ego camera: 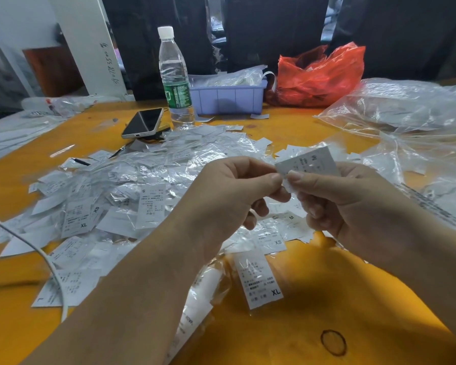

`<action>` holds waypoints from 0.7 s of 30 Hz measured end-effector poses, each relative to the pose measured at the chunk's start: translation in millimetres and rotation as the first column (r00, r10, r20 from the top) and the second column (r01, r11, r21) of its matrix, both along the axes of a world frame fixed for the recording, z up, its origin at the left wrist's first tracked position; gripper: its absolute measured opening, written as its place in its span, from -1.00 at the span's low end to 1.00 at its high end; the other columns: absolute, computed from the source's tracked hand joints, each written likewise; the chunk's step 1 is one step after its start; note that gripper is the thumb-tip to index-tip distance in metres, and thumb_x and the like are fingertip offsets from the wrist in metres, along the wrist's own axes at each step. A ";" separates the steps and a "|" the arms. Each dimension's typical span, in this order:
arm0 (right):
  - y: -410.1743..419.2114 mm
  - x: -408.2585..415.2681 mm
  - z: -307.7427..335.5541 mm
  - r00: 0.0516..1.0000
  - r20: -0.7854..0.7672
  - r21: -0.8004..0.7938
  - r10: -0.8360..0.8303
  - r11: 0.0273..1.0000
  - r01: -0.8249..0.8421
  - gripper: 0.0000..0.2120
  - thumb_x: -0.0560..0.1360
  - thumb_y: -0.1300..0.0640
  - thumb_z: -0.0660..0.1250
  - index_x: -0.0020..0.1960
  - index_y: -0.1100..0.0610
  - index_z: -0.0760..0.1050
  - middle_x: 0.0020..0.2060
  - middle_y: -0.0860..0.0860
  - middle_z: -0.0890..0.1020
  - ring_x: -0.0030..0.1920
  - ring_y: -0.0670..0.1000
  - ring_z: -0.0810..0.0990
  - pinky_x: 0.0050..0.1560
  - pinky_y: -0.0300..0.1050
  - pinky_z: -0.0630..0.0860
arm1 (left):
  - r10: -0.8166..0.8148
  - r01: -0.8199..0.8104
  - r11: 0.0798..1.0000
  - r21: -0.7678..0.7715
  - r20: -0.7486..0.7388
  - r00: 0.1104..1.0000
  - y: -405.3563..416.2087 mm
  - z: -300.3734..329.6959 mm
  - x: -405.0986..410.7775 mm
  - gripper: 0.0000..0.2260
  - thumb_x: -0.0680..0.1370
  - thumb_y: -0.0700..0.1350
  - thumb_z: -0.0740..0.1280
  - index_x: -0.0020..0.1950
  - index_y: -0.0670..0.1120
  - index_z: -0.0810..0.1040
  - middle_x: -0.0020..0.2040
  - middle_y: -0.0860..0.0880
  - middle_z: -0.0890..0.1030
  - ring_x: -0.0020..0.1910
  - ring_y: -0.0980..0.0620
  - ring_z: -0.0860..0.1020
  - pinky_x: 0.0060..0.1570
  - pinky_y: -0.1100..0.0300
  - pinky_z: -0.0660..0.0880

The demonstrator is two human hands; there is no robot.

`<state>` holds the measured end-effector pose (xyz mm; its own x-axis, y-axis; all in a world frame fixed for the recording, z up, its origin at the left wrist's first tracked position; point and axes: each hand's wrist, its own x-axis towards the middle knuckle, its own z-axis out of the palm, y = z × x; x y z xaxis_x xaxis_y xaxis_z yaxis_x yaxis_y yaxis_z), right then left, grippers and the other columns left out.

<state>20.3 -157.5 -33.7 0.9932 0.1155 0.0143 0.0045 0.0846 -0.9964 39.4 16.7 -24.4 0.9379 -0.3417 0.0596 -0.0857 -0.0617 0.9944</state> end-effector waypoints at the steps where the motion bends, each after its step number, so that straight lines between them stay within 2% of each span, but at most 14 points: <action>1: -0.1 -0.4 -0.9 1.000 -0.003 0.000 0.008 1.000 -0.008 -0.69 0.18 0.03 0.50 -0.15 0.18 0.60 -0.45 -0.02 0.48 -0.48 -0.11 0.36 -0.51 -0.26 0.31 | -0.006 0.006 1.000 0.001 0.001 1.000 -0.2 -0.6 0.7 -0.94 0.53 -0.22 0.39 -0.02 -0.18 0.62 -0.28 -0.08 0.67 -0.46 0.11 0.48 -0.53 0.30 0.37; 3: 0.3 -1.4 -1.0 1.000 -0.011 0.013 0.028 1.000 -0.028 -0.64 0.18 0.03 0.51 -0.11 0.21 0.61 -0.44 -0.01 0.48 -0.48 -0.11 0.36 -0.51 -0.29 0.31 | -0.010 0.009 1.000 -0.016 -0.019 1.000 -0.4 -1.2 2.0 -0.95 0.51 -0.18 0.42 -0.05 -0.13 0.63 -0.34 -0.06 0.64 -0.50 0.11 0.42 -0.54 0.31 0.34; 6: 0.1 -2.9 0.9 0.997 -0.027 0.029 0.069 0.997 -0.068 -0.67 0.18 0.03 0.53 -0.15 0.21 0.64 -0.44 0.00 0.47 -0.46 -0.09 0.37 -0.51 -0.30 0.31 | -0.018 0.017 1.000 -0.025 -0.054 0.998 0.0 -1.2 3.5 -0.95 0.50 -0.15 0.43 -0.06 -0.04 0.65 -0.47 0.03 0.48 -0.54 0.13 0.31 -0.54 0.32 0.27; 8: -0.4 -3.4 1.6 0.993 -0.049 0.023 0.110 0.994 -0.109 -0.68 0.19 0.02 0.52 -0.16 0.19 0.65 -0.42 0.01 0.47 -0.45 -0.08 0.38 -0.50 -0.28 0.32 | -0.065 0.063 0.998 -0.028 -0.059 0.996 0.2 -0.6 2.9 -0.92 0.52 -0.18 0.40 -0.06 -0.03 0.67 -0.49 0.04 0.41 -0.54 0.14 0.27 -0.54 0.33 0.24; 11: -1.1 -3.9 0.9 0.981 -0.074 -0.022 0.181 0.983 -0.183 -0.74 0.22 0.11 0.60 -0.15 0.17 0.66 -0.39 0.02 0.48 -0.42 -0.07 0.38 -0.48 -0.26 0.32 | -0.069 0.067 0.997 -0.042 -0.060 0.996 -0.6 -0.8 2.6 -0.82 0.53 -0.24 0.36 -0.20 -0.02 0.66 -0.50 0.05 0.38 -0.55 0.14 0.27 -0.56 0.34 0.23; 13: 0.0 -4.4 0.0 0.963 -0.090 -0.053 0.253 0.964 -0.259 -0.72 0.27 0.10 0.56 -0.07 0.19 0.64 -0.36 0.02 0.51 -0.41 -0.08 0.40 -0.48 -0.28 0.33 | -0.023 0.022 0.999 -0.030 -0.061 0.998 -1.1 -0.2 3.5 -0.78 0.53 -0.25 0.33 -0.27 -0.02 0.62 -0.50 0.06 0.38 -0.55 0.14 0.27 -0.57 0.34 0.23; 15: -0.5 -3.7 2.3 0.957 -0.103 -0.059 0.273 0.958 -0.280 -0.67 0.23 0.11 0.58 -0.06 0.21 0.66 -0.34 0.03 0.54 -0.43 -0.09 0.43 -0.51 -0.29 0.35 | 0.040 -0.041 0.999 -0.011 -0.067 0.997 1.3 1.8 6.9 -0.72 0.53 -0.25 0.31 -0.37 -0.01 0.57 -0.51 0.08 0.36 -0.55 0.14 0.26 -0.58 0.33 0.22; 17: -5.2 -0.7 9.2 0.979 -0.088 -0.075 0.185 0.979 -0.192 -0.71 0.15 0.12 0.61 -0.14 0.13 0.70 -0.35 0.03 0.57 -0.45 -0.09 0.45 -0.52 -0.27 0.38 | 0.139 -0.137 0.989 0.063 -0.034 0.990 7.5 3.7 12.1 -0.63 0.50 -0.22 0.30 -0.52 0.00 0.50 -0.53 0.11 0.33 -0.54 0.14 0.24 -0.56 0.31 0.21; 18: -9.2 0.9 12.9 0.994 -0.048 -0.138 0.093 0.985 -0.099 -0.74 0.17 0.08 0.56 -0.16 0.10 0.70 -0.35 0.01 0.59 -0.44 -0.09 0.46 -0.50 -0.26 0.39 | 0.202 -0.202 0.971 0.129 0.010 0.979 11.1 3.9 14.4 -0.64 0.48 -0.20 0.30 -0.53 -0.02 0.48 -0.54 0.12 0.33 -0.53 0.13 0.24 -0.53 0.27 0.21; 19: -14.5 2.7 15.0 0.999 0.039 -0.268 -0.018 0.963 0.028 -0.76 0.21 0.06 0.53 -0.14 0.08 0.68 -0.36 -0.02 0.61 -0.44 -0.11 0.48 -0.47 -0.25 0.41 | 0.260 -0.271 0.941 0.205 0.075 0.963 14.6 3.5 16.3 -0.69 0.47 -0.17 0.31 -0.49 -0.04 0.50 -0.55 0.11 0.33 -0.55 0.13 0.24 -0.50 0.23 0.21; 20: -20.0 4.4 14.9 0.977 0.180 -0.433 -0.117 0.882 0.186 -0.81 0.29 0.08 0.51 -0.11 0.06 0.66 -0.35 -0.06 0.62 -0.45 -0.16 0.48 -0.44 -0.29 0.42 | 0.305 -0.336 0.900 0.277 0.150 0.941 17.2 2.3 17.7 -0.77 0.46 -0.14 0.32 -0.42 -0.09 0.53 -0.57 0.11 0.33 -0.57 0.14 0.25 -0.47 0.22 0.22; 21: -24.4 5.8 13.2 0.927 0.342 -0.573 -0.154 0.748 0.336 -0.87 0.39 0.11 0.49 -0.07 0.01 0.64 -0.34 -0.09 0.61 -0.44 -0.18 0.50 -0.42 -0.36 0.41 | 0.336 -0.394 0.853 0.342 0.217 0.917 18.6 0.4 18.9 -0.81 0.45 -0.11 0.33 -0.33 -0.16 0.54 -0.60 0.12 0.34 -0.59 0.14 0.28 -0.46 0.22 0.24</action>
